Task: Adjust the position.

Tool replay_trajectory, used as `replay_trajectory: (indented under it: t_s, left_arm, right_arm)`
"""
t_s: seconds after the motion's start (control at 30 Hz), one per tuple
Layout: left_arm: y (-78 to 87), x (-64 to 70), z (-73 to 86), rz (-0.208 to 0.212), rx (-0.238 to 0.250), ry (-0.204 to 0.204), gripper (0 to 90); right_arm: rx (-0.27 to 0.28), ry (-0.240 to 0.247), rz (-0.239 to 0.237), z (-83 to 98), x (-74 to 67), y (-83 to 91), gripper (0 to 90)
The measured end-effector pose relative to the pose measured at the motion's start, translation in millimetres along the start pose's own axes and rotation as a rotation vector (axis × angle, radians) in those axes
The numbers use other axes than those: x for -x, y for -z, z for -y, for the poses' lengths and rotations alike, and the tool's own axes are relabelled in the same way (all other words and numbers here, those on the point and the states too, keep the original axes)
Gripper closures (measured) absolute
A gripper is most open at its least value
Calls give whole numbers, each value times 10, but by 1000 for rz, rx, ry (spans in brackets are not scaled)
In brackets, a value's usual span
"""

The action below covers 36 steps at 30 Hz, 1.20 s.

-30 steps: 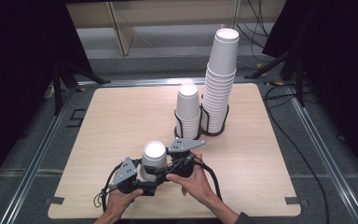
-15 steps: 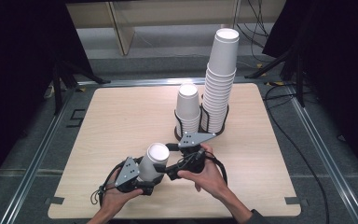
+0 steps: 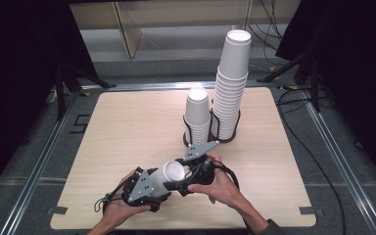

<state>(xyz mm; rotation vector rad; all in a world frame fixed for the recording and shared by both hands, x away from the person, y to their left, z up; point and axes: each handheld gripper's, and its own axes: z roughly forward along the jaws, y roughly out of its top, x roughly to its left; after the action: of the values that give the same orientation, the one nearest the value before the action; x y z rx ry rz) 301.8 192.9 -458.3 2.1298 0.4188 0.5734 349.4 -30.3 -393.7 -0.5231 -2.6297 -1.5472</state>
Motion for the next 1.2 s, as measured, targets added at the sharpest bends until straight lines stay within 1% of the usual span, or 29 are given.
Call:
replay_trajectory:
  t_s: [0.07, 0.1, 0.17, 0.2, 0.27, 0.33, 0.37, 0.4, 0.47, 0.5, 0.53, 0.57, 0.63, 0.67, 0.7, 0.73, 0.8, 0.83, 0.87, 0.9, 0.93, 0.97, 1.0, 1.03, 1.07, 1.1, 1.13, 1.17, 1.2]
  left_arm:
    - [-4, 11, 0, -4, -5, -8, 158]
    - [-3, 12, -1, 1, -10, -11, 158]
    - [-13, 9, 1, 2, -13, -33, 158]
    - [-16, 18, 0, 8, -9, -25, 159]
    - [-7, 30, -8, 8, -20, -30, 159]
    - [-13, 27, -7, 15, -16, -40, 159]
    - [-13, 24, -6, 17, -13, -41, 159]
    - [-12, 27, -1, 17, -3, -30, 156]
    - [-14, 15, 7, 18, 19, -23, 133]
    - [-17, 16, 14, 19, 39, -15, 123]
    - [-10, 9, 24, 16, 62, -2, 108]
    - [-20, 9, 31, 20, 94, 19, 93]
    - [-2, 3, 33, 17, 147, 49, 76]
    - [5, -4, 30, 15, 174, 59, 70]
    - [15, -11, 28, 12, 196, 71, 61]
    - [19, -23, 28, 14, 234, 96, 59]
    - [57, -58, 24, 7, 245, 124, 35]
    - [61, -74, 30, 4, 277, 140, 35]
    - [61, -74, 30, 4, 277, 140, 38]
    - [83, -95, 32, 4, 322, 162, 35]
    - [106, -106, 26, -3, 337, 177, 23]
    - [114, -109, 23, -5, 349, 183, 1]
    - [117, -111, 24, -2, 364, 183, 0]
    - [133, -109, 22, -6, 360, 180, 2]
    - [121, -102, 21, -4, 387, 180, 3]
    - [120, -97, 16, -3, 399, 178, 6]
    - [145, -94, 11, -8, 384, 164, 14]
    - [123, -85, 6, 0, 421, 169, 25]
    - [144, -81, 5, -8, 400, 156, 20]
  right_arm:
    - [-10, 4, 1, 13, 1, -23, 160]
    - [-18, -6, -5, 19, -1, -32, 160]
    - [-28, -4, -1, 28, 5, -39, 168]
    - [-27, -4, -4, 32, 10, -45, 170]
    - [-33, -14, -9, 38, 5, -59, 182]
    - [-38, -1, -3, 42, 9, -64, 224]
    - [-40, 2, 0, 43, 11, -64, 226]
    - [-38, 0, -3, 43, 14, -61, 229]
    - [-25, -9, -11, 37, 26, -44, 237]
    - [-23, -13, -12, 32, 27, -36, 241]
    - [-23, -29, -18, 26, 27, -22, 246]
    - [-2, -21, -13, 17, 35, -5, 250]
    - [14, -37, -19, -1, 37, 25, 253]
    - [29, -31, -20, -18, 45, 55, 254]
    - [43, -44, -32, -30, 48, 79, 255]
    - [55, -51, -32, -40, 59, 104, 256]
    - [92, -77, -46, -65, 68, 160, 257]
    - [99, -88, -50, -70, 67, 177, 257]
    - [130, -75, -56, -84, 81, 198, 258]
    - [140, -83, -50, -93, 86, 230, 258]
    - [157, -108, -73, -93, 91, 236, 258]
    - [176, -128, -89, -95, 107, 258, 258]
    - [193, -135, -105, -92, 119, 259, 258]
    - [194, -147, -107, -89, 127, 270, 258]
    - [200, -167, -121, -83, 129, 269, 258]
    - [214, -169, -132, -73, 148, 252, 258]
    - [216, -174, -137, -70, 148, 249, 257]
    - [208, -181, -140, -64, 152, 244, 258]
    - [202, -194, -149, -54, 151, 235, 257]
